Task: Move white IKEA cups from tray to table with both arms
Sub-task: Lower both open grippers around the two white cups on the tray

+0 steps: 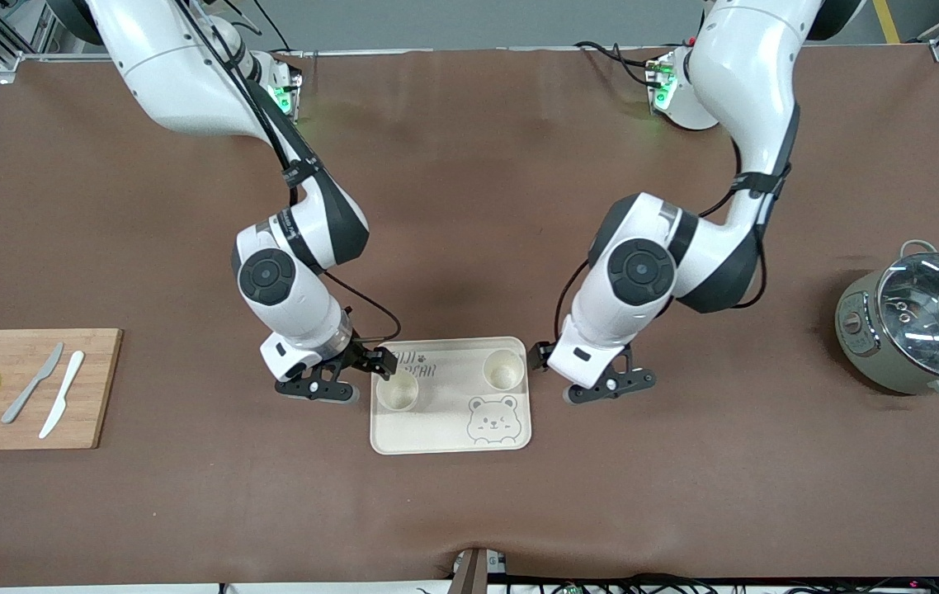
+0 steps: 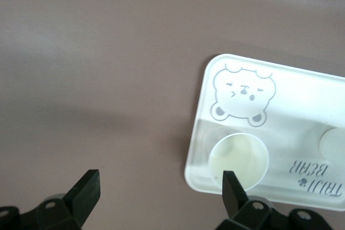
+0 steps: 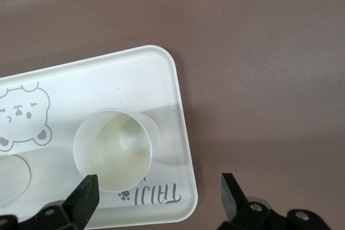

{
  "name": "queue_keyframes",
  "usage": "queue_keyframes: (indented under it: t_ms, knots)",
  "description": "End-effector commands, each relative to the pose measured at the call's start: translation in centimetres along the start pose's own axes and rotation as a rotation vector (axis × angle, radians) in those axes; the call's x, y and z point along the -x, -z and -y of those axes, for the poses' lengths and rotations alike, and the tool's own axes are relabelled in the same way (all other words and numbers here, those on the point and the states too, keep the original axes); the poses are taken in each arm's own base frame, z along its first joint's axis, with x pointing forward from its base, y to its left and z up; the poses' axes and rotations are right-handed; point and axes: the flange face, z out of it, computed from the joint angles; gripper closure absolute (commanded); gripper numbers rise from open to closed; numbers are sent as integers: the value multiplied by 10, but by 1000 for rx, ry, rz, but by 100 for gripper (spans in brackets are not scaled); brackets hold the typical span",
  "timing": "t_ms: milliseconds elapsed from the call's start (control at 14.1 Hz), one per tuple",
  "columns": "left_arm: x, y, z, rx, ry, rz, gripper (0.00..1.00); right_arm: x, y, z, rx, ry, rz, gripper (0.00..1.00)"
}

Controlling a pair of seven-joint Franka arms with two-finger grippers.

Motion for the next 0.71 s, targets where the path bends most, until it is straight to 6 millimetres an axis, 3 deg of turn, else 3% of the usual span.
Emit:
queue_keyframes:
  t_ms: [0, 424, 636]
  knots:
    - [17, -23, -24, 14, 14, -7, 0, 0, -15, 10, -6, -25, -20, 0]
    - [27, -84, -32, -3, -17, -17, 0, 7, -43, 15, -16, -27, -27, 0]
    - [32, -97, -35, 1, -22, -17, 0, 10, -60, 14, -26, -26, -38, 0]
